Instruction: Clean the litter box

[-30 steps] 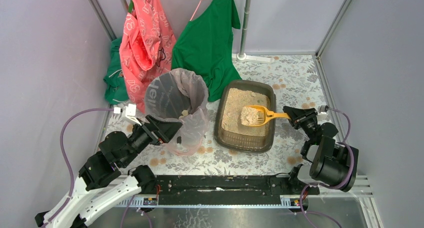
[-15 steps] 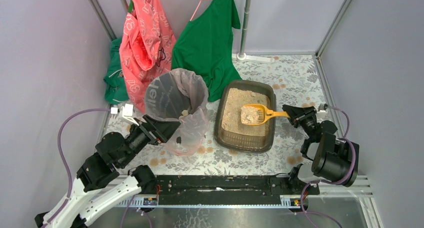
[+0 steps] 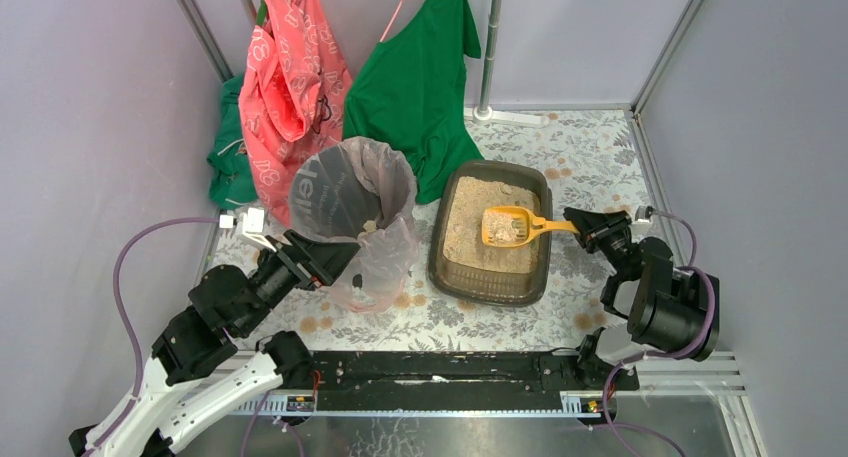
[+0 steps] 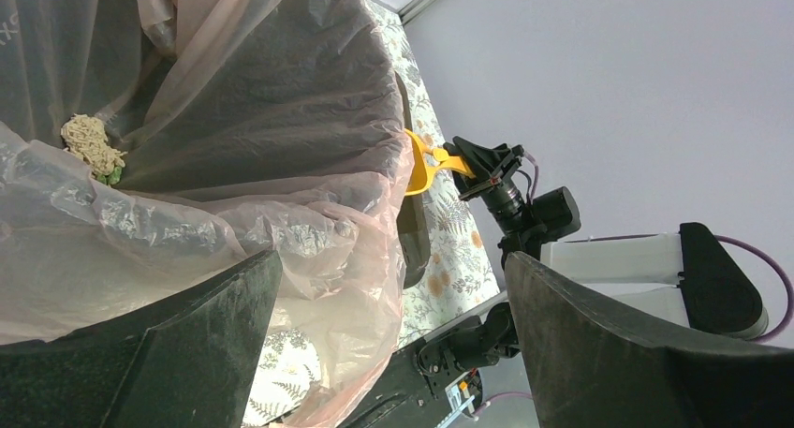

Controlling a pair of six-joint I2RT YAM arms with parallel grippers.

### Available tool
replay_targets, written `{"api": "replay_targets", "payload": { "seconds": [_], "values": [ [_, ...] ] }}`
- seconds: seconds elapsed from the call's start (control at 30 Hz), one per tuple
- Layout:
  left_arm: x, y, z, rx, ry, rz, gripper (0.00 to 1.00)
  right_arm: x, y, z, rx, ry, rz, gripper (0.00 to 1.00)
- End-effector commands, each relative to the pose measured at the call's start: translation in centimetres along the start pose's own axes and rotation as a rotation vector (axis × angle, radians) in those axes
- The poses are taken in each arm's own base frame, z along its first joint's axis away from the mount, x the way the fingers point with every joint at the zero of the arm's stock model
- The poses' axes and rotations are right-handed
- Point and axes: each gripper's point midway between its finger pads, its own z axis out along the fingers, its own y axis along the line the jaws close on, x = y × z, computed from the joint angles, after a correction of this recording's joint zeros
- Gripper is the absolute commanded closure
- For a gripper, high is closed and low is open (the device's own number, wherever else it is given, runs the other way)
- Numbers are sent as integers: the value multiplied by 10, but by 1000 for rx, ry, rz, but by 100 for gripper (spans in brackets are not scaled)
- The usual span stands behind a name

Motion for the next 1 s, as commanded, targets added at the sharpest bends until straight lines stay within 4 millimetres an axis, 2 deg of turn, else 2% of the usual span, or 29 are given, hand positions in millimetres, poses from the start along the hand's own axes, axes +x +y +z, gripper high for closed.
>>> {"api": "replay_targets", "payload": {
  "seconds": [0.0, 0.03, 0.1, 0.17, 0.2, 0.27, 0.37, 0.43, 0.47, 0.53, 0.63, 0.7, 0.8, 0.87, 0.9, 0.97],
  "values": [
    [-16, -13, -4, 44, -51, 4, 3, 4, 22, 12, -85, 34, -77, 100],
    [-15, -12, -3, 40, -51, 7, 3, -1, 23, 9, -88, 9, -64, 100],
    [-15, -14, -3, 42, -46, 12, 3, -24, 14, -4, -61, -75, -42, 100],
    [-15, -13, -3, 43, -45, 9, 3, -5, 22, 9, -91, 22, -67, 100],
    [-15, -12, -3, 41, -55, 8, 3, -8, 24, 7, -102, 3, -62, 100],
    [-14, -11, -1, 40, -53, 11, 3, -27, 17, -6, -81, -85, -29, 100],
    [-12, -13, 1, 48, -49, 5, 3, 1, 19, 9, -89, 17, -33, 100],
    [-12, -14, 2, 51, -46, 9, 3, -18, 9, -4, -55, -80, -21, 100],
    [-13, -15, 2, 54, -42, 11, 3, -18, 5, -2, -41, -76, -29, 100],
    [-13, -16, 1, 57, -43, 9, 3, -1, 7, 8, -46, 11, -34, 100],
    [-14, -11, -1, 43, -54, 13, 3, -12, 6, 1, -44, -52, -20, 100],
    [-14, -12, -2, 45, -55, 7, 3, 8, 13, 12, -59, 32, -24, 100],
    [-15, -13, -3, 49, -53, 10, 3, -19, -5, -1, 26, -80, -14, 100],
    [-17, -11, -7, 45, -63, 10, 3, 3, -1, 15, 34, 33, -80, 100],
    [-18, -8, -8, 39, -74, 7, 3, 2, 2, 17, 34, 26, -91, 100],
    [-19, -8, -10, 42, -84, 4, 3, -19, -9, 5, 100, -60, -80, 100]
  ]
}}
